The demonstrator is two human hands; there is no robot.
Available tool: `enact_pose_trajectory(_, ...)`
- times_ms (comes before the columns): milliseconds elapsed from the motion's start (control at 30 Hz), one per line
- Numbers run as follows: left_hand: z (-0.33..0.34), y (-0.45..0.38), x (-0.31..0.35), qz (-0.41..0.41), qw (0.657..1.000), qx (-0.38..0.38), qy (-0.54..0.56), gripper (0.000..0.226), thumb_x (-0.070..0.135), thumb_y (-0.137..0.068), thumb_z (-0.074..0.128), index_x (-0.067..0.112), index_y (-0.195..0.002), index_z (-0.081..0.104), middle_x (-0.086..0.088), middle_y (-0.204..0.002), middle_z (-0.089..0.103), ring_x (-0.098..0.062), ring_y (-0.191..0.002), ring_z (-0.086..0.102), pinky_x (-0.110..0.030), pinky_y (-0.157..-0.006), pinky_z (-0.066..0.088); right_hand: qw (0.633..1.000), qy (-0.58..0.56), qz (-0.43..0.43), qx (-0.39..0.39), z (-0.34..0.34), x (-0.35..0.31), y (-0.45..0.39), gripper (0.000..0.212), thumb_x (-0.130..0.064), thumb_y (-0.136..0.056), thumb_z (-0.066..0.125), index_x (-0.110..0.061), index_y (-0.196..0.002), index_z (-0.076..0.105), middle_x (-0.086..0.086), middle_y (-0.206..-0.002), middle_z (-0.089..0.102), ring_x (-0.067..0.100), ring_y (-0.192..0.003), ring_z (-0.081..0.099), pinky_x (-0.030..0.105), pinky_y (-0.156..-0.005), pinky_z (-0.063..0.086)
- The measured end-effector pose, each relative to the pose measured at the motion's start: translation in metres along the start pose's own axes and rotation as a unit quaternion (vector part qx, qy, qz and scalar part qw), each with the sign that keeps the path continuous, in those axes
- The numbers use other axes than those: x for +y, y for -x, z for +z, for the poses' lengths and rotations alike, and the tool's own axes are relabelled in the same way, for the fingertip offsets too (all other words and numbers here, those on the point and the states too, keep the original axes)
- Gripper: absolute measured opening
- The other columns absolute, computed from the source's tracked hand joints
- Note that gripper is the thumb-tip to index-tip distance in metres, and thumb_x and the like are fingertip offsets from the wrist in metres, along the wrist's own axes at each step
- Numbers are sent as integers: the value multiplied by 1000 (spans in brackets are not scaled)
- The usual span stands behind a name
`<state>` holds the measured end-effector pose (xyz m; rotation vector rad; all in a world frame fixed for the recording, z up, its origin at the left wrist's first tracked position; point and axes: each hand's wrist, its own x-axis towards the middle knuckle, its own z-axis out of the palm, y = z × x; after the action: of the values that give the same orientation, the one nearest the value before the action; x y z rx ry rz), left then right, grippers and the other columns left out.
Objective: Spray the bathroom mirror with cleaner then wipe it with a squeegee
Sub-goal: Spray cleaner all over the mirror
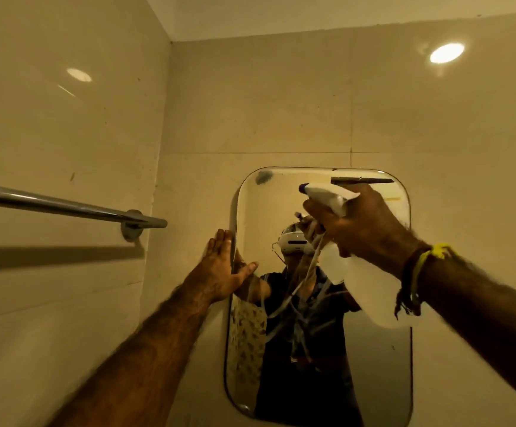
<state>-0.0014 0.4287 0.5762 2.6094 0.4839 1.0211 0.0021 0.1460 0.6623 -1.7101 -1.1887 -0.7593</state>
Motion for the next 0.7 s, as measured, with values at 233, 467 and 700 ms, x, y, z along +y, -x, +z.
enact_pose_trajectory(233,-8,1,13,-35,998,-25,-43,103,69,-92,46,18,-159,-15,0,-166,-22,-22,-155,-12,-47,-125,8,996,-22,54,66,-34,10,2,49,-34,-88,66,-14,-132,56,7,-90,68,-2,-41,59,12,-38,44)
enact_pose_trajectory(467,-8,-4,31,-74,994,-47,-71,112,77,-87,44,14,-158,-15,-7,-165,-24,-29,-155,-14,-48,-126,8,989,16,67,129,-78,28,20,43,-38,-91,64,-17,-128,59,10,-91,72,11,-51,57,19,-45,45)
enact_pose_trajectory(700,-6,0,25,-65,996,-31,-51,107,73,-89,47,16,-160,-9,-6,-167,-20,-29,-155,-9,-55,-125,14,972,5,138,189,-110,51,38,51,-36,-93,62,-11,-137,52,11,-87,69,19,-49,57,26,-44,47)
